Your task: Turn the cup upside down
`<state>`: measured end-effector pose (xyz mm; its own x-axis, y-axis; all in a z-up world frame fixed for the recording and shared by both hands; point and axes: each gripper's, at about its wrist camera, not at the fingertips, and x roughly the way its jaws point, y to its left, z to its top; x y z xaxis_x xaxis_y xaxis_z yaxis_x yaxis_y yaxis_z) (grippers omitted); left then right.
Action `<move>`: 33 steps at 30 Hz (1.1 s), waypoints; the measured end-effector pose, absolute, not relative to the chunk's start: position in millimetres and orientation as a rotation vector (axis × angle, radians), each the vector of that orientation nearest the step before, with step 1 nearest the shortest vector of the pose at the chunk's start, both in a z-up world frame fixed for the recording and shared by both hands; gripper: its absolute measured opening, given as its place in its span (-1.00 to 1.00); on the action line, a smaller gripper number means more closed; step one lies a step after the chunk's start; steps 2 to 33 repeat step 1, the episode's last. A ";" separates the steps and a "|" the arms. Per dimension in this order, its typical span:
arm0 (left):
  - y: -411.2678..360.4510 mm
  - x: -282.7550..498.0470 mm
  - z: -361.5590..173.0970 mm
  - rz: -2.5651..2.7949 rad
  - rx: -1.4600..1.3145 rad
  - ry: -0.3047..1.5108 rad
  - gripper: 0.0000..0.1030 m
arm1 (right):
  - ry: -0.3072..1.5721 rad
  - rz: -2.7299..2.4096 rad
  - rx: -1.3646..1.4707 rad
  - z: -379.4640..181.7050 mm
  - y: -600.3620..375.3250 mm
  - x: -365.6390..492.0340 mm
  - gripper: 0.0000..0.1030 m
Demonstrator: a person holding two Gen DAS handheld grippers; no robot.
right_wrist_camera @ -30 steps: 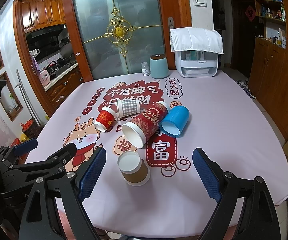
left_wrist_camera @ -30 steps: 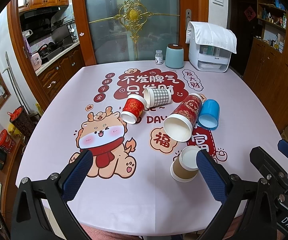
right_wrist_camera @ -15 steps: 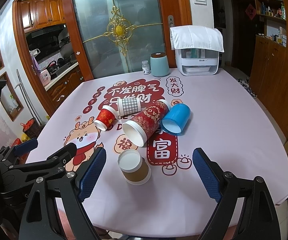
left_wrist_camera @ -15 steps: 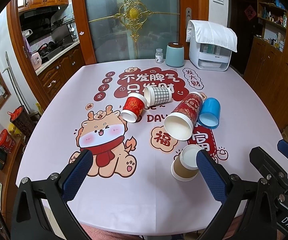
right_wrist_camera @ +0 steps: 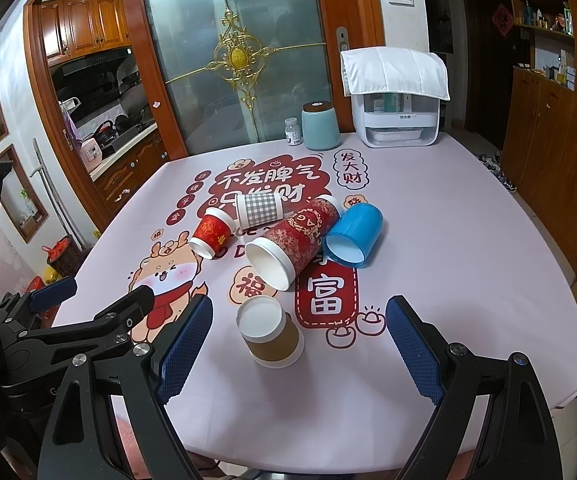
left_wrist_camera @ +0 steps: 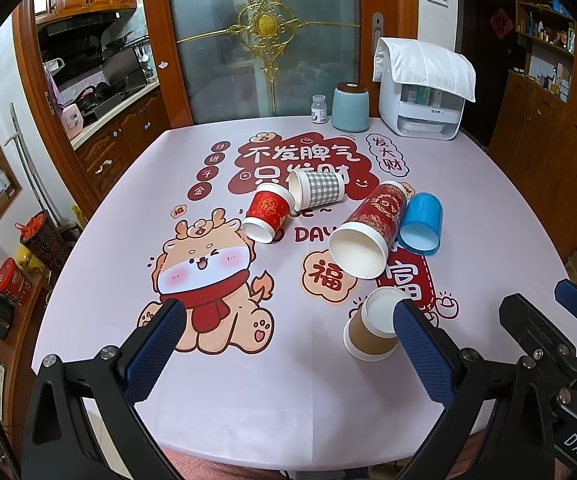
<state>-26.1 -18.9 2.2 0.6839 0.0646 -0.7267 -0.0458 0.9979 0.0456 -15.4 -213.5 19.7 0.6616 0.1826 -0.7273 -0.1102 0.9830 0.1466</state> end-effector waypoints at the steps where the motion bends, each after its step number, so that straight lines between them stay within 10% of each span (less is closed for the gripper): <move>1: -18.7 -26.5 1.4 0.062 0.024 0.817 0.99 | 0.833 0.166 0.093 19.9 -213.9 -14.9 0.74; 33: -18.7 -26.5 1.4 0.062 0.024 0.817 0.99 | 0.833 0.166 0.093 19.9 -213.9 -14.9 0.74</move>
